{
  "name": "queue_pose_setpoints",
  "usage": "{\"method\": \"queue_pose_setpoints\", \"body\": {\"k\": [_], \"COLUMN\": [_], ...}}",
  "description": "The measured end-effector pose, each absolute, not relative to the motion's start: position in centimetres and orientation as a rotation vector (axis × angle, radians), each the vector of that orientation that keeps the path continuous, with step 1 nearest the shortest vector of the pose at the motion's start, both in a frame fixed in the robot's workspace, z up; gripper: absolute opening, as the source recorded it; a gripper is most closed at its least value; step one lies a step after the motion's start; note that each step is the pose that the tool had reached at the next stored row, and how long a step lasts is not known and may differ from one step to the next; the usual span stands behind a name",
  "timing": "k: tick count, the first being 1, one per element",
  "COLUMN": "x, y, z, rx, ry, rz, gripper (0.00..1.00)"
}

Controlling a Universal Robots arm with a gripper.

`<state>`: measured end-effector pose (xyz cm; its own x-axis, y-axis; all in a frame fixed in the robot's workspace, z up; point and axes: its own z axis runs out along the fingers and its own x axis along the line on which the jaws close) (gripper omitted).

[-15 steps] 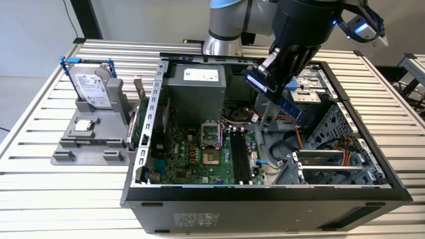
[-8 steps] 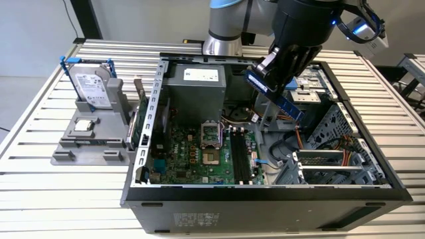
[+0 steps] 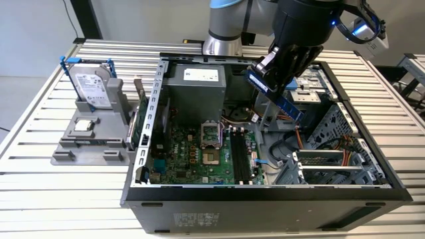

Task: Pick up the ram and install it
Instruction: 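Insert the ram into the slot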

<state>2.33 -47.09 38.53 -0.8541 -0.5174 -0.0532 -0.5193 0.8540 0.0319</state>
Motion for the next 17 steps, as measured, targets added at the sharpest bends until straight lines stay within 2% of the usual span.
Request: {"method": "queue_pose_setpoints", "body": {"k": [17], "x": [2.33], "y": [-47.09], "z": [38.53], "rx": [-0.775], "ry": [2.999], "rz": [0.068], "gripper": [0.00]}}
